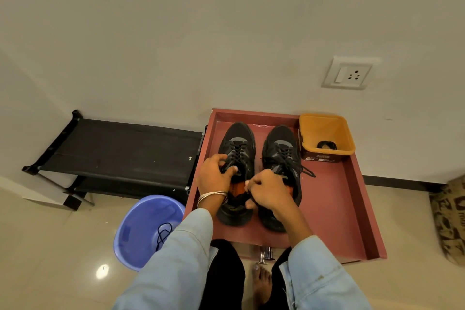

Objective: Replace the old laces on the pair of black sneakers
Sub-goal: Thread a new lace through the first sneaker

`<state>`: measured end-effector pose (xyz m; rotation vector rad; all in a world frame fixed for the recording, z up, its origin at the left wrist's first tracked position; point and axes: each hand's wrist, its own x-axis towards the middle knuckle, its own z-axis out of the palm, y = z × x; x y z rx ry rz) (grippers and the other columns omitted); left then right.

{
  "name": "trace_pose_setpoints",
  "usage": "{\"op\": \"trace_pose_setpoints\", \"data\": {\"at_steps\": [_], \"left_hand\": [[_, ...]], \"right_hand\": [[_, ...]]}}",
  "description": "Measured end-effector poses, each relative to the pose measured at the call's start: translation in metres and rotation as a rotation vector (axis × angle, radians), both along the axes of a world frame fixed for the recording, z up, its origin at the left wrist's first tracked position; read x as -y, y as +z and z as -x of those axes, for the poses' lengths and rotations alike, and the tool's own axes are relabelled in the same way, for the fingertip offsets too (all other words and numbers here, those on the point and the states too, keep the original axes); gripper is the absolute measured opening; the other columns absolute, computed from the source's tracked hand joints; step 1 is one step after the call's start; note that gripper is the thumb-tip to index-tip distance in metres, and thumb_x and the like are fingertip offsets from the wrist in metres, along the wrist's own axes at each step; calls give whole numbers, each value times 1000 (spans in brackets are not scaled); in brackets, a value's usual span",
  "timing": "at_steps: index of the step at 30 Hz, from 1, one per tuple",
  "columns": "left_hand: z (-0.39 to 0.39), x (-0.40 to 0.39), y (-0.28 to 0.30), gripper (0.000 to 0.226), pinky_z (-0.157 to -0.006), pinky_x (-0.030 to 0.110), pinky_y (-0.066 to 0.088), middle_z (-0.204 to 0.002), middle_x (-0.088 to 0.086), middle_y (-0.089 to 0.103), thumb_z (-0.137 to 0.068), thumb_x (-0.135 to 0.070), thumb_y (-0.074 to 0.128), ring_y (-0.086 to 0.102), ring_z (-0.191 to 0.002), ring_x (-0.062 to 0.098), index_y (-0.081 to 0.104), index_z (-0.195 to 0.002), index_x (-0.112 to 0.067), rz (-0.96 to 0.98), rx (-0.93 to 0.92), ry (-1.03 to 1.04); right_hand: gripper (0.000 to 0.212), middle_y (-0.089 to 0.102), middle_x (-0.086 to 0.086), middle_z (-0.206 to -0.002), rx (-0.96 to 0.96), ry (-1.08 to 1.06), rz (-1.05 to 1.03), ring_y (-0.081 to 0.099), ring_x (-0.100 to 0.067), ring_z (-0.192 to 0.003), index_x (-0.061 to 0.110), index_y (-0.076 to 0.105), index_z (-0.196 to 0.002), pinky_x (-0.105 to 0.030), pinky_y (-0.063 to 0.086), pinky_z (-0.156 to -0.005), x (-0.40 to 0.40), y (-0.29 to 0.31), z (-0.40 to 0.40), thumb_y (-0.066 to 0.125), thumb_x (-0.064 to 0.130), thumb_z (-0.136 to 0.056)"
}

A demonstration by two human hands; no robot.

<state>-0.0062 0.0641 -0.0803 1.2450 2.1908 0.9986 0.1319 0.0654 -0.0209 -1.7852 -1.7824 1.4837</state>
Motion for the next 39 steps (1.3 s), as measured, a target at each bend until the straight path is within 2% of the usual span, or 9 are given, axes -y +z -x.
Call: {"op": "trace_pose_setpoints", "data": {"at_steps": [3, 6, 11, 16, 22, 27, 32, 36, 39], "left_hand": [[6, -5, 4, 20, -83, 33, 53, -95, 2, 67, -86, -22, 65, 64, -86, 15, 69, -105, -21, -70, 47, -31], [13, -13, 8, 16, -81, 26, 52, -94, 2, 70, -88, -17, 62, 63, -83, 13, 73, -99, -21, -51, 32, -47], [23, -26, 17, 14, -83, 25, 53, -78, -2, 65, -84, -10, 68, 59, -74, 9, 75, -96, -13, 26, 66, -169], [32, -32, 19, 11, -84, 28, 52, -81, -5, 67, -83, -12, 70, 59, -75, 8, 75, -92, -16, 48, 28, -290], [25, -35, 13, 8, -76, 27, 48, -91, 4, 66, -89, -12, 60, 59, -82, 15, 68, -91, -11, 42, -98, -338], [20, -35, 8, 12, -63, 9, 30, -86, -2, 57, -93, -12, 54, 49, -77, 9, 64, -93, -6, 64, -75, -224], [18, -36, -1, 19, -72, 21, 37, -92, -1, 58, -97, -17, 48, 51, -85, 12, 63, -104, -7, 109, 119, -114], [20, -37, -3, 15, -69, 19, 45, -90, 2, 62, -95, -13, 51, 57, -85, 15, 64, -98, -7, 61, 313, -81], [26, -37, -1, 15, -71, 24, 52, -81, 3, 65, -94, -7, 53, 61, -78, 16, 67, -94, -9, -17, 426, -25]], "right_hand": [[21, 61, -22, -98, 328, 245, -165, 62, -35, -85, 4, 54, -84, -39, 52, -75, -13, 16, 7, 51, 20, -97], [14, 58, -20, -105, 490, 195, -383, 57, -39, -97, 1, 58, -102, -36, 44, -74, -29, 23, 13, 51, 9, -94], [21, 69, -19, -99, 236, 136, -406, 64, -33, -95, 5, 70, -105, -45, 55, -84, -61, -1, 23, 55, 1, -91], [21, 72, -12, -92, 72, 75, -391, 65, -18, -74, 8, 73, -105, -42, 58, -79, -67, -29, 24, 62, -1, -88], [14, 72, -8, -90, 16, 38, -451, 64, -15, -75, 9, 74, -94, -36, 57, -75, -64, -40, 26, 63, 3, -88], [19, 70, -7, -85, 67, -23, -482, 64, -19, -84, 7, 71, -88, -31, 52, -77, -60, -49, 30, 54, -3, -87], [16, 66, -5, -88, -2, -216, -405, 54, -10, -80, 0, 68, -89, -17, 37, -68, -55, -55, 32, 51, 0, -90], [12, 66, -6, -87, -86, -203, -291, 60, -15, -80, 3, 67, -90, -23, 45, -70, -60, -55, 27, 56, 5, -92], [14, 66, -7, -81, -180, -204, -238, 63, -12, -63, 7, 66, -90, -19, 49, -61, -70, -48, 19, 54, 2, -93]]}}
